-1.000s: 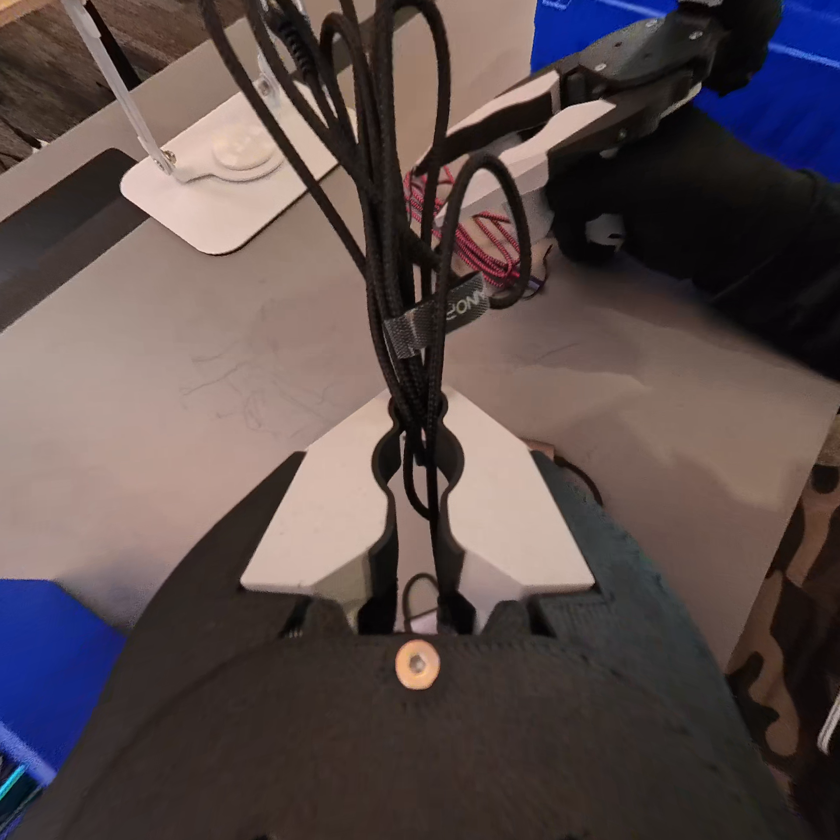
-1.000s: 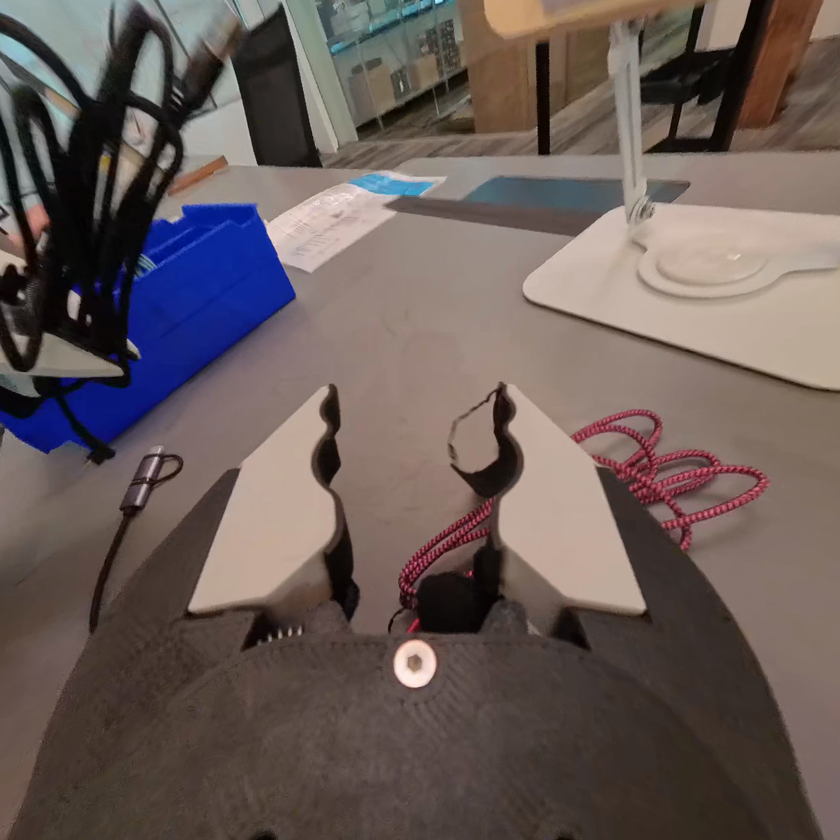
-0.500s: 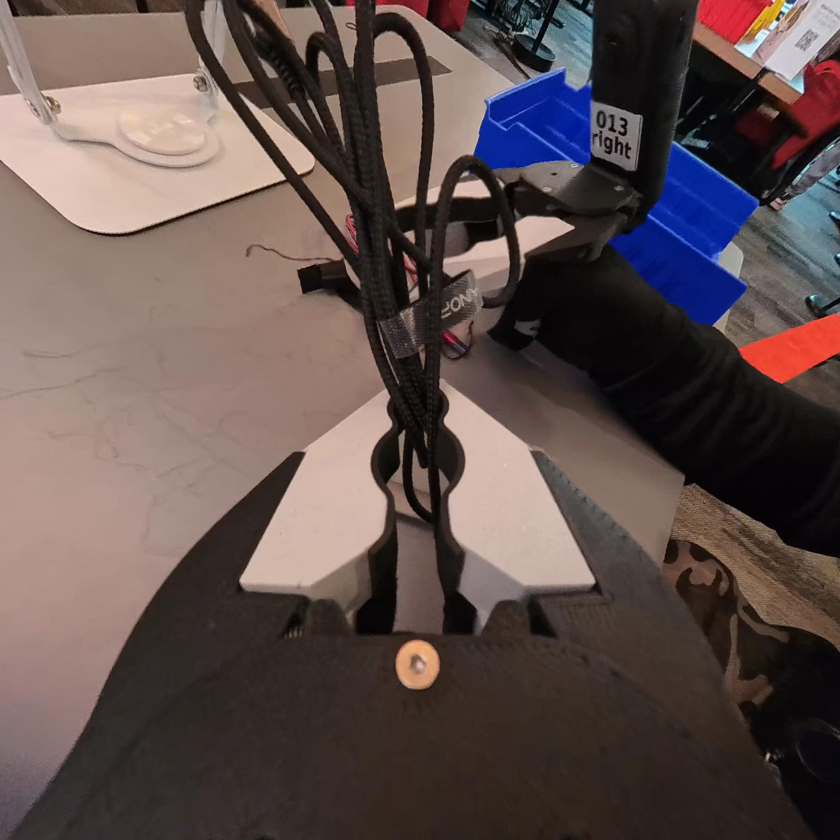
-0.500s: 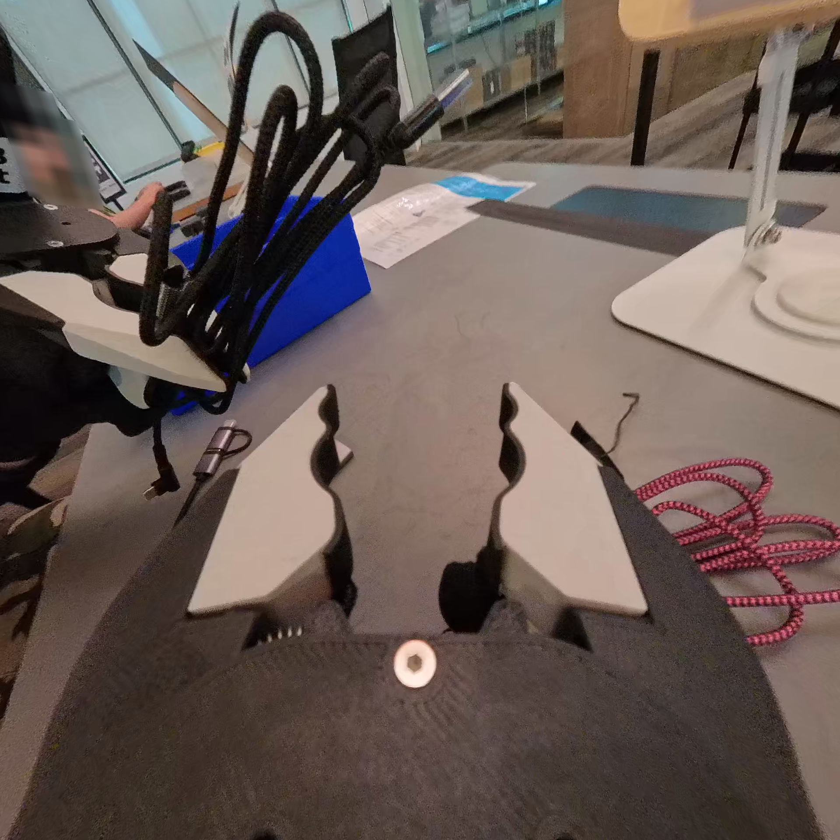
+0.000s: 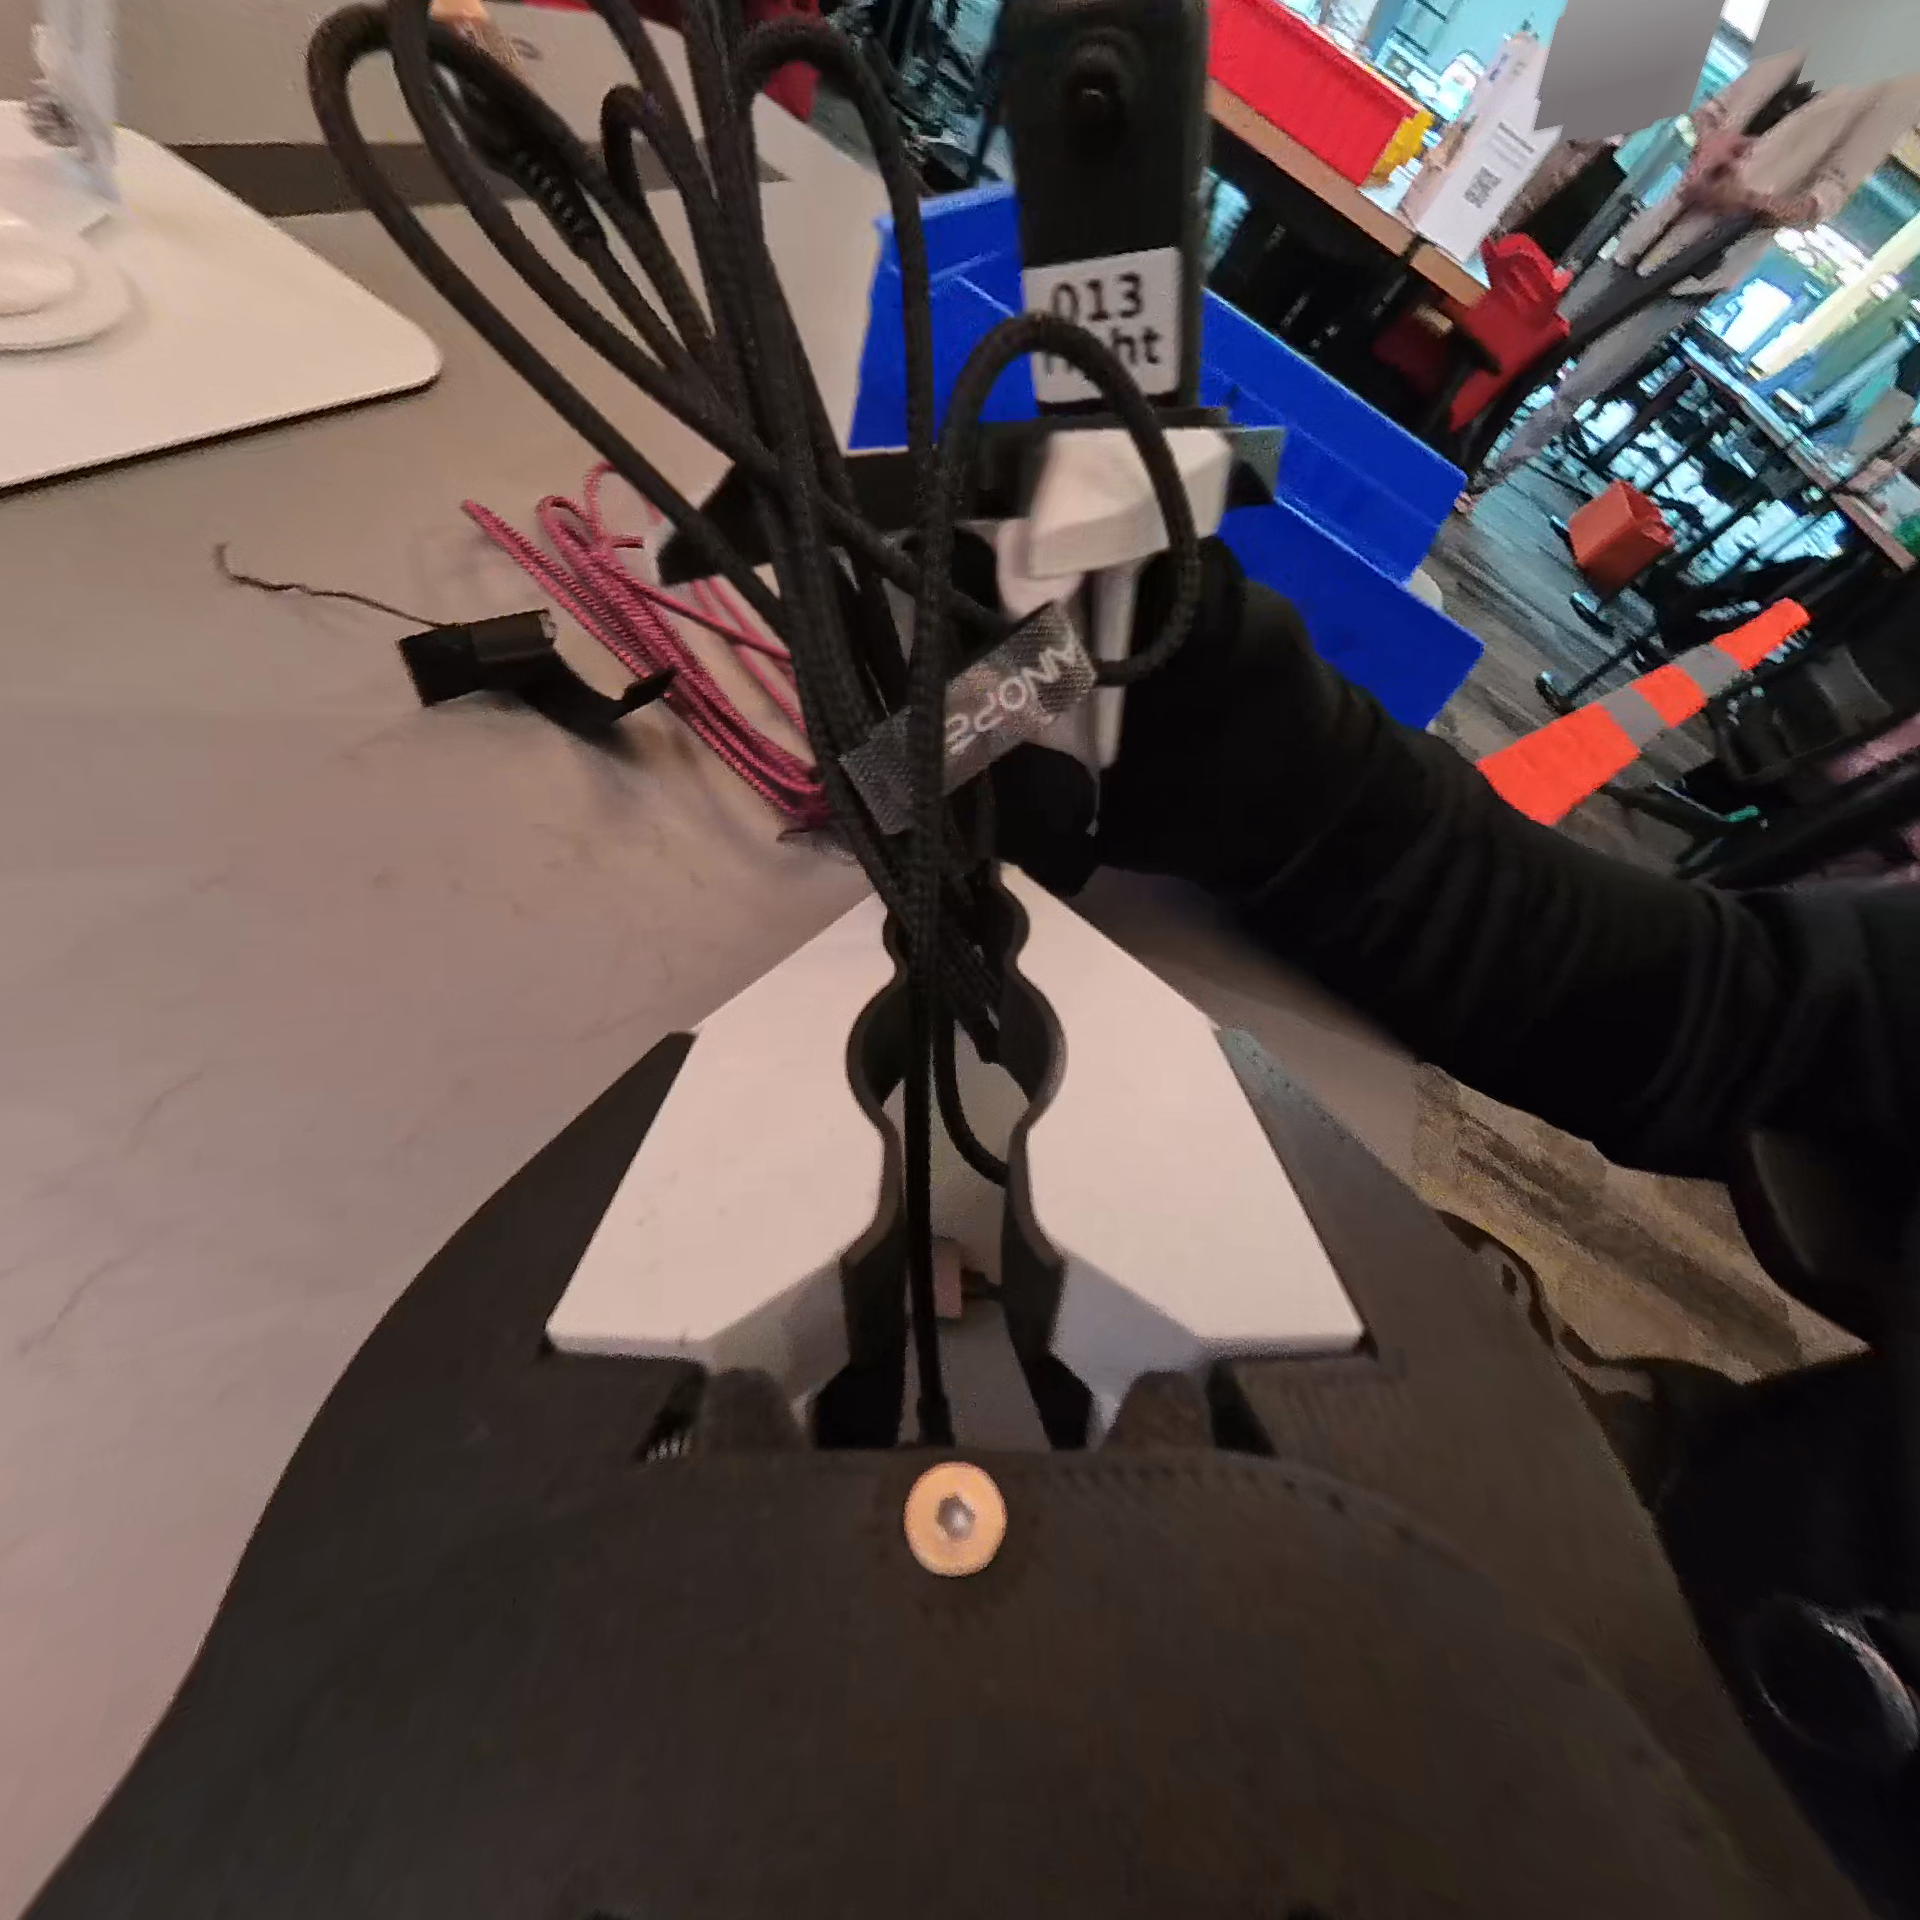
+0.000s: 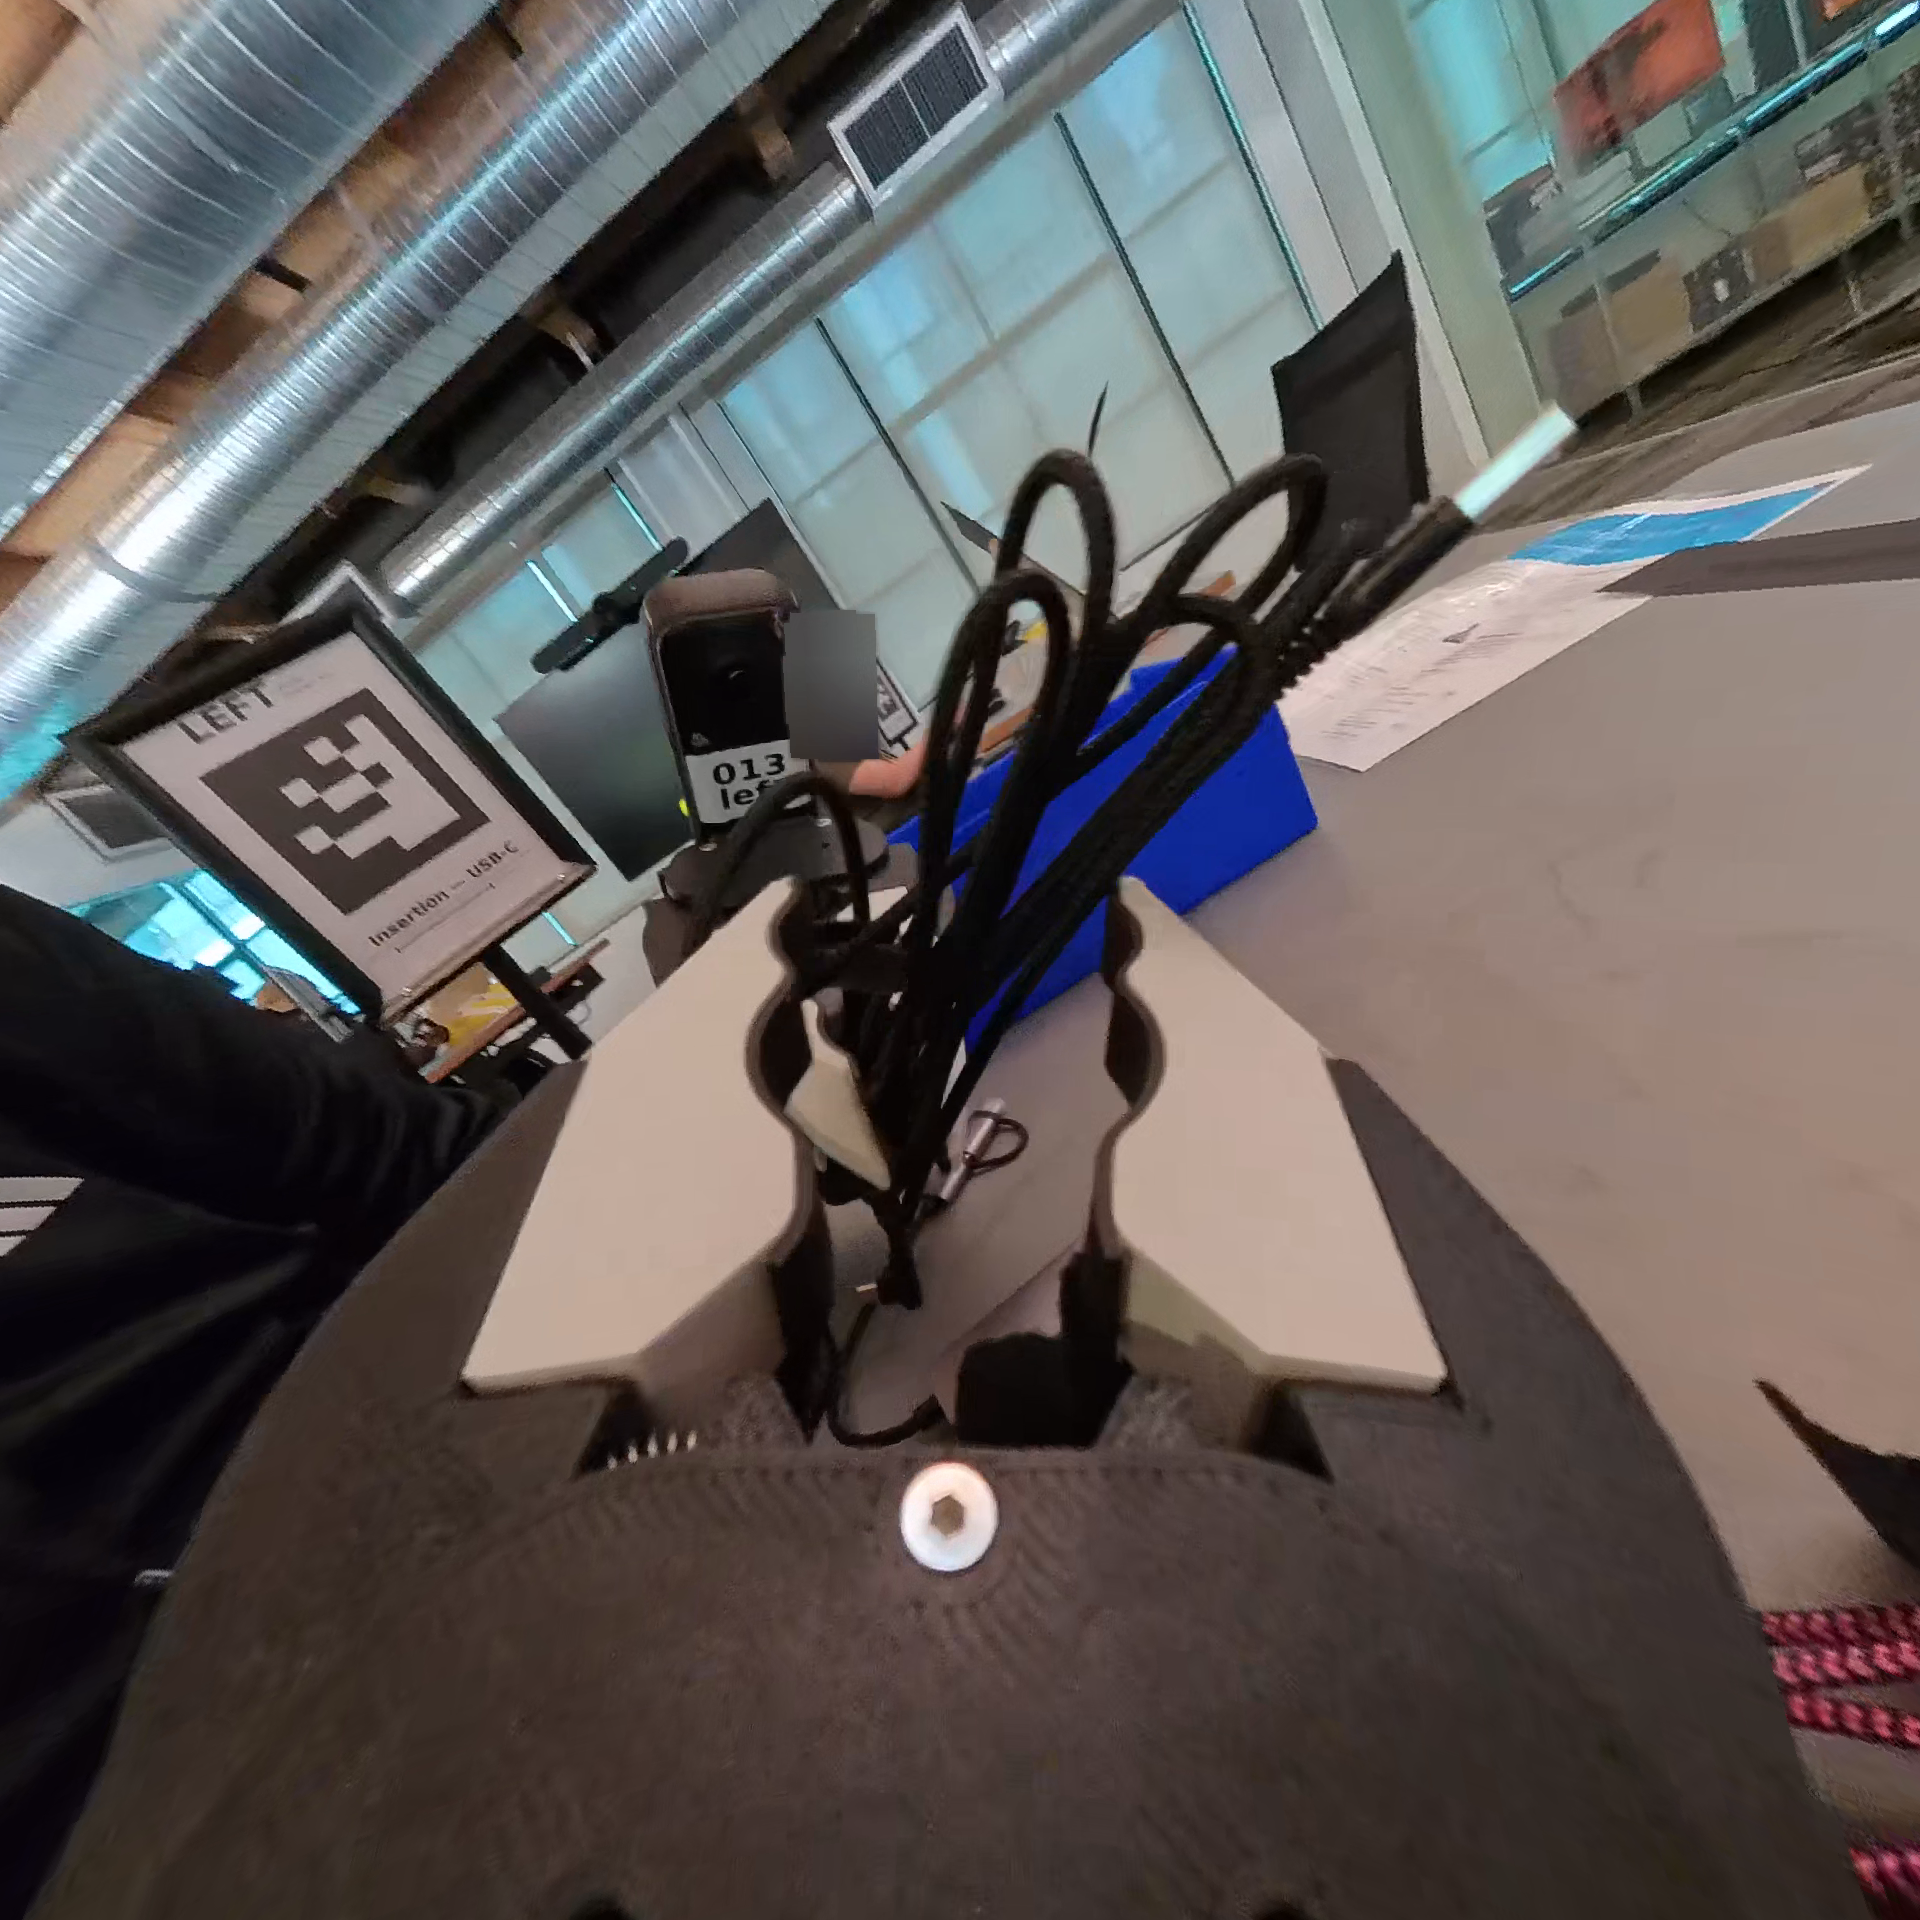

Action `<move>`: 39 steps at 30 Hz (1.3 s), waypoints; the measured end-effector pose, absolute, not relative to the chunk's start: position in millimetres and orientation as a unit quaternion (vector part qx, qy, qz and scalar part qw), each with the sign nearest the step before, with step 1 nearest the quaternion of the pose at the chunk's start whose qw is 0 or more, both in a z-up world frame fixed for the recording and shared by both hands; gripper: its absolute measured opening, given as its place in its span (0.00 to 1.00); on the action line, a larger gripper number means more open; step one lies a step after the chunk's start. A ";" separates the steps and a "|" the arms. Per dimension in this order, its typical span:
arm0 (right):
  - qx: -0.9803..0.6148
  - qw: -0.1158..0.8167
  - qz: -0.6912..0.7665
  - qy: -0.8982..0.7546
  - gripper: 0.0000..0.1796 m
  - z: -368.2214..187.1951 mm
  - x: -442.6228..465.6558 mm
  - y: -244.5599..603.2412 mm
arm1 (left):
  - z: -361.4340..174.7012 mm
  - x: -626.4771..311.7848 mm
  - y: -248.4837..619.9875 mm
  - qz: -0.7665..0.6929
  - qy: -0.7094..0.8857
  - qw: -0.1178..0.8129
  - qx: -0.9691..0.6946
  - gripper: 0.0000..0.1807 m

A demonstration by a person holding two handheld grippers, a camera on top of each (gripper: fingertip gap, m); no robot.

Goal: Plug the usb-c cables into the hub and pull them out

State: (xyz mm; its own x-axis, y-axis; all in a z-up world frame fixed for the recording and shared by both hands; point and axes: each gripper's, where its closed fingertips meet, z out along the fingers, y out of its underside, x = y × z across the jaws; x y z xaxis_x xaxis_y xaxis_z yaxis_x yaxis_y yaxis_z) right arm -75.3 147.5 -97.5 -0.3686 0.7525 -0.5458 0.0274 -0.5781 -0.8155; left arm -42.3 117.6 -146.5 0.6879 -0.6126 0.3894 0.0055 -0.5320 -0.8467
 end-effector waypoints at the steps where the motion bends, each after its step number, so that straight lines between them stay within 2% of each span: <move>1: -0.501 0.242 0.734 -0.388 0.24 -97.7 -75.2 145.7 | -146.9 -37.1 115.2 -0.355 0.200 0.439 -0.801 0.04; 4: -0.494 0.238 0.734 -0.402 0.11 -98.3 -74.4 139.6 | -153.6 -25.9 111.5 -0.354 0.226 0.425 -0.802 0.04; 9: -0.512 0.275 0.704 -0.407 0.07 -99.9 -72.2 149.7 | -153.0 -33.6 119.1 -0.322 0.213 0.444 -0.809 0.15; 12: -0.525 0.302 0.680 -0.413 0.07 -101.8 -71.6 155.7 | -135.5 -48.7 126.0 -0.313 0.184 0.484 -0.796 0.17; 16: -0.516 0.290 0.690 -0.417 0.06 -100.2 -72.1 150.4 | -133.6 -47.8 124.5 -0.282 0.217 0.480 -0.802 0.09; 17: -0.513 0.288 0.690 -0.421 0.06 -100.1 -72.6 148.1 | -136.8 -48.6 126.1 -0.263 0.220 0.478 -0.809 0.04; 21: -0.522 0.301 0.681 -0.417 0.06 -101.6 -71.7 154.2 | -134.6 -54.7 128.0 -0.242 0.210 0.489 -0.811 0.01; 31: -0.551 0.358 0.617 -0.434 0.06 -108.7 -73.8 165.2 | -128.6 -67.5 127.0 -0.159 0.233 0.479 -0.831 0.01; 36: -0.513 0.400 0.603 -0.461 0.05 -94.5 -69.7 156.5 | -127.4 -58.2 125.1 -0.229 0.213 0.481 -0.819 0.01; 39: -0.505 0.392 0.615 -0.461 0.05 -91.5 -68.5 153.6 | -135.9 -56.9 123.4 -0.244 0.216 0.458 -0.827 0.02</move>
State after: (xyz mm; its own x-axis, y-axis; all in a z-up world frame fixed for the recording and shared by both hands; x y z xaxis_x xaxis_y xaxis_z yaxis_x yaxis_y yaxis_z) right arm -68.5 153.6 -91.5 -0.1826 0.9485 -0.2587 -0.0171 -0.2661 -0.9638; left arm -56.9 123.4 -135.9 0.7870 -0.5815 0.2062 -0.1337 -0.4871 -0.8630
